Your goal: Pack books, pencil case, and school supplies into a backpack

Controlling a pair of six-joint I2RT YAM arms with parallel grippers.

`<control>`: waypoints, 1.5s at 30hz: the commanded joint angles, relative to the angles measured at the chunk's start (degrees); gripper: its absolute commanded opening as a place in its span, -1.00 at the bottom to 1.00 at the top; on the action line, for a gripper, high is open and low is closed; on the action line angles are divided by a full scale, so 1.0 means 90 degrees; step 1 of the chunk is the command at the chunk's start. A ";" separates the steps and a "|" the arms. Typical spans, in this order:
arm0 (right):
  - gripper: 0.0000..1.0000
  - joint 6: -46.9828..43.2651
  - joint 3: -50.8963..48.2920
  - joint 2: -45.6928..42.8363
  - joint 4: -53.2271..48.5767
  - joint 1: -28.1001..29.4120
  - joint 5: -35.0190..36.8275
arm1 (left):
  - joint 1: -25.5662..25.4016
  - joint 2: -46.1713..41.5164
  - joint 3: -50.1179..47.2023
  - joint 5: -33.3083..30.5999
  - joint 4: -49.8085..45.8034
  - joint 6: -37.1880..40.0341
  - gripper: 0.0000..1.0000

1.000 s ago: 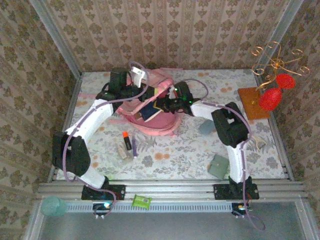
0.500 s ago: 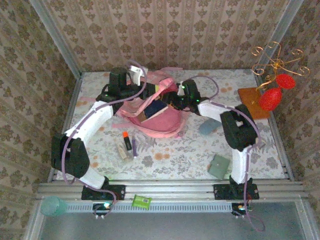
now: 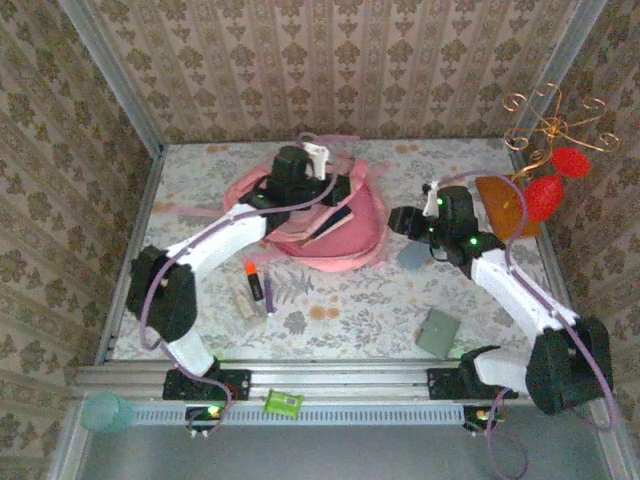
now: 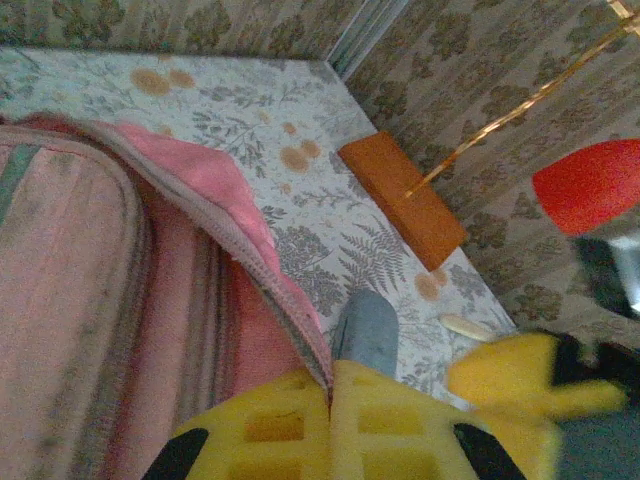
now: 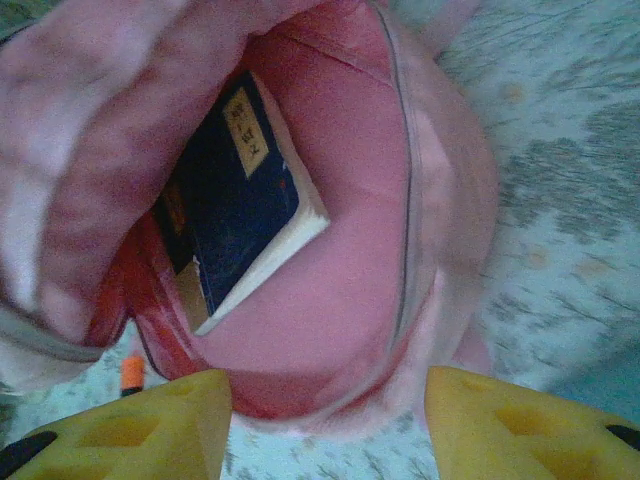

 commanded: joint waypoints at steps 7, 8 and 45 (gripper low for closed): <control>0.06 0.0136 -0.1329 -0.0830 0.0493 0.0512 0.0579 | -0.0287 0.1031 0.1131 0.0352 0.0256 0.0020 -0.21; 0.06 0.0211 -0.1465 -0.0862 0.0729 0.0697 0.0662 | -0.0215 0.0875 0.0998 0.0366 0.0132 0.0156 -0.09; -0.03 0.0779 -0.0115 0.2599 0.2525 0.3190 0.0818 | 0.2505 -0.0511 -0.4432 0.0179 0.1801 -0.1045 0.01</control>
